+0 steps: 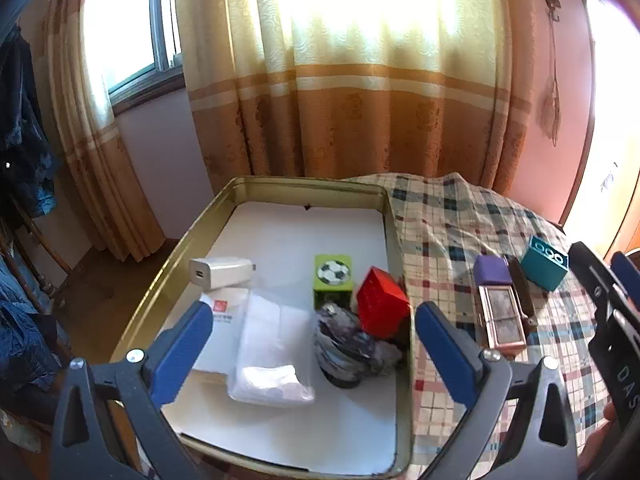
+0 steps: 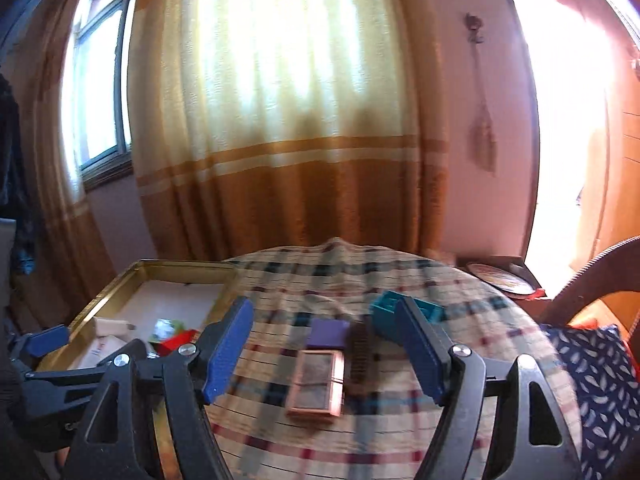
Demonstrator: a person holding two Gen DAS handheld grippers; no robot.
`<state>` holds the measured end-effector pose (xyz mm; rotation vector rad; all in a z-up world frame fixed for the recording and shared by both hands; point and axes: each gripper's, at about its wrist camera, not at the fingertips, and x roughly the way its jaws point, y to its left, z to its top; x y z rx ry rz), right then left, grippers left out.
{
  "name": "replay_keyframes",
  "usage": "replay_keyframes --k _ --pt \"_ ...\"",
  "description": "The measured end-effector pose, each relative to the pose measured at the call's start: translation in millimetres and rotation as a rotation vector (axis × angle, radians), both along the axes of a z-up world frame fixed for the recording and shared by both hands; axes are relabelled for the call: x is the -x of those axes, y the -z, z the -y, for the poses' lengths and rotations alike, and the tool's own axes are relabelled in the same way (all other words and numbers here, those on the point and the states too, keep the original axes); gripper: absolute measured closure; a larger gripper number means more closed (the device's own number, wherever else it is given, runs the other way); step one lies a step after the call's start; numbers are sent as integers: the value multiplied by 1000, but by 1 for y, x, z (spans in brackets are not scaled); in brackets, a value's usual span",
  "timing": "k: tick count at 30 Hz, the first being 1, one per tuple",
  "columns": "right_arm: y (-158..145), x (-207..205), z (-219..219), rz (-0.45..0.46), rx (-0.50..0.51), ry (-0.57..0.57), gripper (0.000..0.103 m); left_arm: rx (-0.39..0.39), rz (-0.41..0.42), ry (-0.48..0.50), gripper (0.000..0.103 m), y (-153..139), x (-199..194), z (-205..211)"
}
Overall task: Organize rigid objects
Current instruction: 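Withdraw both grippers from the tray back over the table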
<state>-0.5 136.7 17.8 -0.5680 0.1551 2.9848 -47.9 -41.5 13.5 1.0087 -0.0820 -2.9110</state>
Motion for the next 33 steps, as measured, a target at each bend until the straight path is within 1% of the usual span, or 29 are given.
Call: replay_keyframes --k 2,6,7,10,12,15,18,22,25,29,33 --pt "2 -7 -6 -19 -13 25 28 8 -3 5 0 2 -5 -6" --pt "7 -24 -13 -66 -41 69 28 -2 -6 7 0 7 -12 -14" --pt "7 -26 -14 -63 -43 80 28 -2 -10 7 0 8 -13 -17" --pt "6 -34 -19 -85 -24 87 28 19 -32 12 0 10 -17 -25" --pt "7 -35 -20 -83 -17 89 28 33 -46 17 0 10 -19 -30" --pt "6 -41 -21 -95 -9 99 28 31 -59 26 0 12 -22 -34" --pt "6 -47 -21 -117 -7 102 28 34 -55 28 0 16 -22 -38" --pt "7 -51 -23 -124 6 118 28 53 -49 34 0 21 -24 -45" --pt "7 -52 -26 -124 21 121 28 53 -39 40 0 22 -23 -49" --pt "8 -52 -32 -123 49 139 28 54 -30 49 0 23 -23 -53" --pt "9 -54 -42 -124 98 152 28 57 -30 70 1 24 -27 -60"
